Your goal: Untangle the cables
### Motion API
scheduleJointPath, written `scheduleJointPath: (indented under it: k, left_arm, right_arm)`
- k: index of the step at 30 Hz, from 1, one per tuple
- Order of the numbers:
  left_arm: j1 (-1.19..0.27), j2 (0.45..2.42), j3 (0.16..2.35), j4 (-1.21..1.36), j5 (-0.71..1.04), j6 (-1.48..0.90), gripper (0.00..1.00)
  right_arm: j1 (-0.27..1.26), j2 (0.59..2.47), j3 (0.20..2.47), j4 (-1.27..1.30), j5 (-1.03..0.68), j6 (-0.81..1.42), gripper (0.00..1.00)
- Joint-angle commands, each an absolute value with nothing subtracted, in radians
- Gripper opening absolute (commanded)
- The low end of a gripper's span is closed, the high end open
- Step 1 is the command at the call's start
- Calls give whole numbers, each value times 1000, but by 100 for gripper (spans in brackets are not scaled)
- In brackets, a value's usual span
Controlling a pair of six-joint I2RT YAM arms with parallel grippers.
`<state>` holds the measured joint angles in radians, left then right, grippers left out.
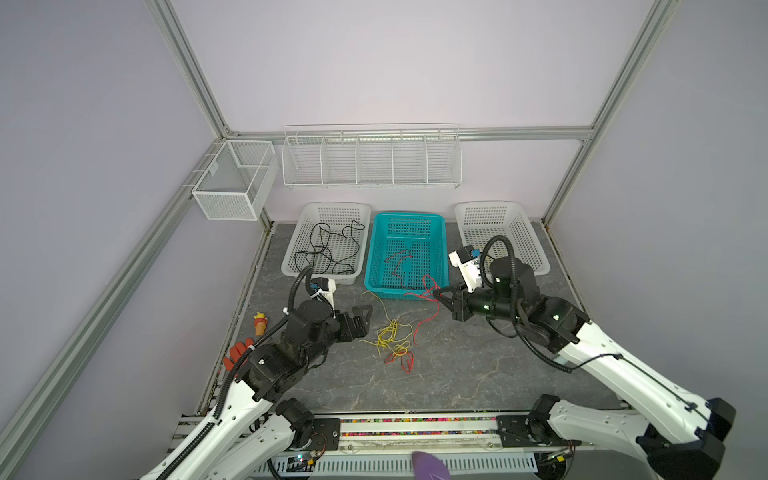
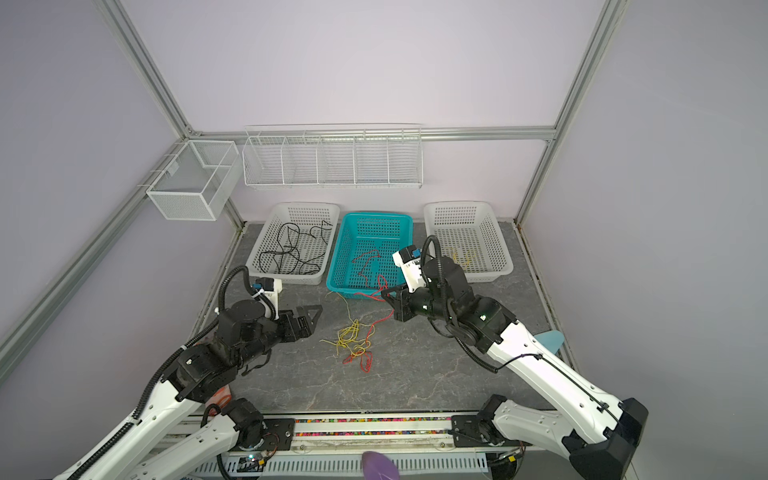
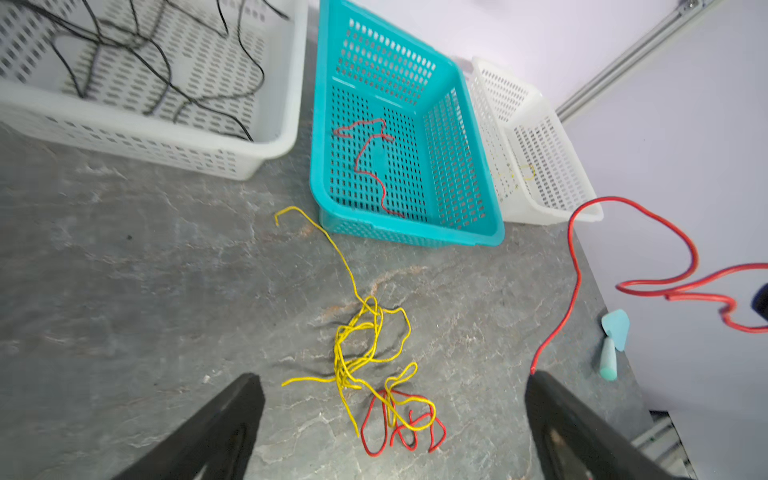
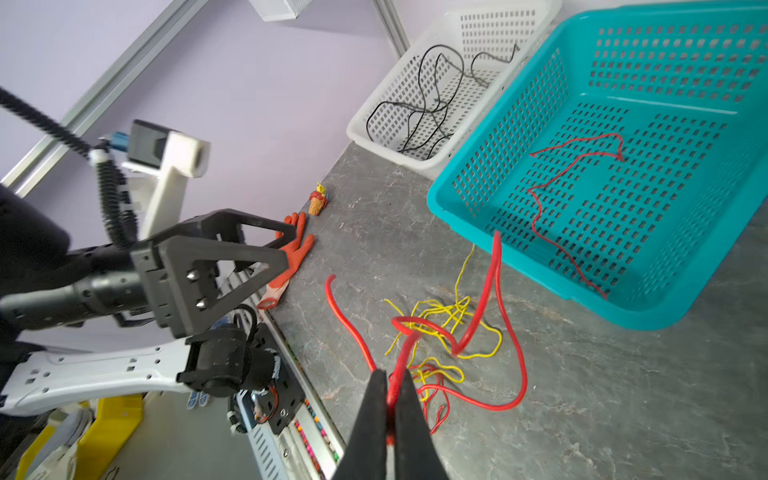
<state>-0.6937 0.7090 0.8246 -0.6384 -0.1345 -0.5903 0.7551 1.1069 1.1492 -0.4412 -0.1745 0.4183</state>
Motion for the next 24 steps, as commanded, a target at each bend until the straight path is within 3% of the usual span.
scheduleJointPath:
  k: [1, 7, 24]
  left_arm:
    - [-687, 742, 890, -760, -261, -450, 99]
    - [-686, 798, 875, -708, -450, -329, 99]
    - [-684, 681, 712, -597, -537, -326, 99]
  right_arm:
    - [738, 1151, 1216, -473, -140, 371, 6]
    - [691, 1277, 1321, -487, -100, 372, 6]
    - [538, 1760, 1690, -551, -167, 394, 8]
